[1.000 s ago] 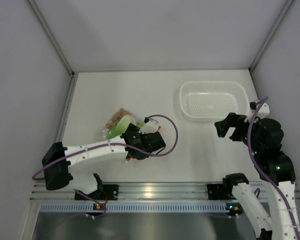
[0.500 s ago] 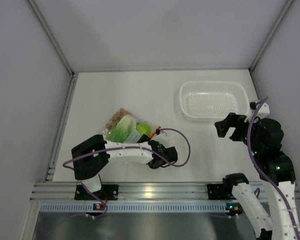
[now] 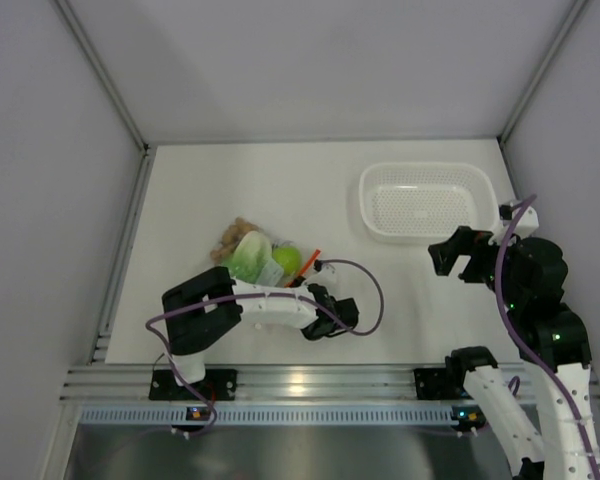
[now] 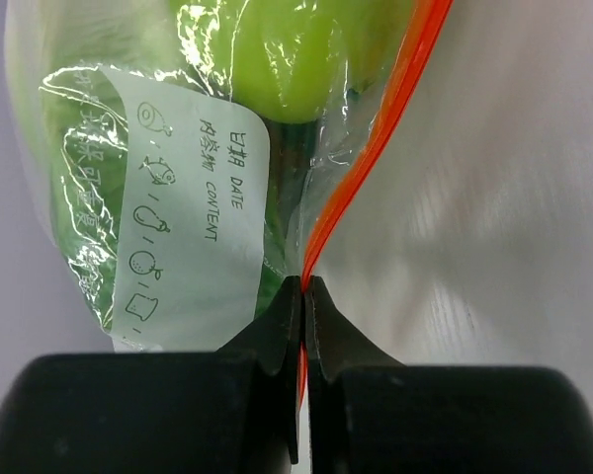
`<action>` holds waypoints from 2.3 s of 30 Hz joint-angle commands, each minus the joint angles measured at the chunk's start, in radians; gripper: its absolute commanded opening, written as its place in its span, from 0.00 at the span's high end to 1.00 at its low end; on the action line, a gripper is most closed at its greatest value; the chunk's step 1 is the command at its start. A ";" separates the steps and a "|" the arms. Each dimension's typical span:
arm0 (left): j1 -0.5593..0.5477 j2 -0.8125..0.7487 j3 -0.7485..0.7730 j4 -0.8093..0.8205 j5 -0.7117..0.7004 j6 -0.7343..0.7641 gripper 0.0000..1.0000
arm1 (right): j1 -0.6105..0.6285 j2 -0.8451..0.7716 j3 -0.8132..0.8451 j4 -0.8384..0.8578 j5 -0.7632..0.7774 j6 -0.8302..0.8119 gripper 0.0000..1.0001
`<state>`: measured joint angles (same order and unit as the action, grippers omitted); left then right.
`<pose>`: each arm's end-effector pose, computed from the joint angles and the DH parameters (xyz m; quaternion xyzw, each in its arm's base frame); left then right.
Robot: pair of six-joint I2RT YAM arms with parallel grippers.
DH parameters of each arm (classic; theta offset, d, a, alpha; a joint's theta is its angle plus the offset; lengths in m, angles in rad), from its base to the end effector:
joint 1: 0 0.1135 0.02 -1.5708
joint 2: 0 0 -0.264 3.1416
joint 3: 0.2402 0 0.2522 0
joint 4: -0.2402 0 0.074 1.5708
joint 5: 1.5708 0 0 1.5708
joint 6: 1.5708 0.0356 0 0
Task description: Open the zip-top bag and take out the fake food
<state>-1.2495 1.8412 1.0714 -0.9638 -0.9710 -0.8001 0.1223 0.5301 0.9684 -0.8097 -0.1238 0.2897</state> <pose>0.1204 -0.2687 0.1476 0.2334 0.8509 0.3030 0.3601 0.0892 0.0154 0.3656 0.0341 0.8240 0.1652 0.5410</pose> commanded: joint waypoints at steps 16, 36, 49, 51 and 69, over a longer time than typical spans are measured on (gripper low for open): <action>0.085 -0.419 0.318 0.013 0.063 -0.072 1.00 | 0.005 -0.012 -0.065 0.125 -0.202 0.031 0.00; 0.159 -0.752 0.185 0.241 0.158 -0.717 1.00 | 0.506 0.142 -0.117 0.355 -0.184 -0.023 0.04; 0.159 -0.816 -0.016 0.339 0.163 -1.172 1.00 | 0.772 0.137 -0.353 0.920 -0.007 0.016 0.24; 0.159 -0.817 -0.027 0.349 0.161 -1.189 1.00 | 0.792 0.159 -0.366 0.969 -0.004 -0.015 0.23; 0.159 -0.801 -0.004 0.412 0.247 -1.157 1.00 | 0.832 0.304 -0.411 1.277 0.084 -0.112 0.49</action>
<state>-1.0927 1.0538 1.0424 -0.6544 -0.7296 -1.9644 0.9401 0.8268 0.5697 0.3420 -0.0376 0.2020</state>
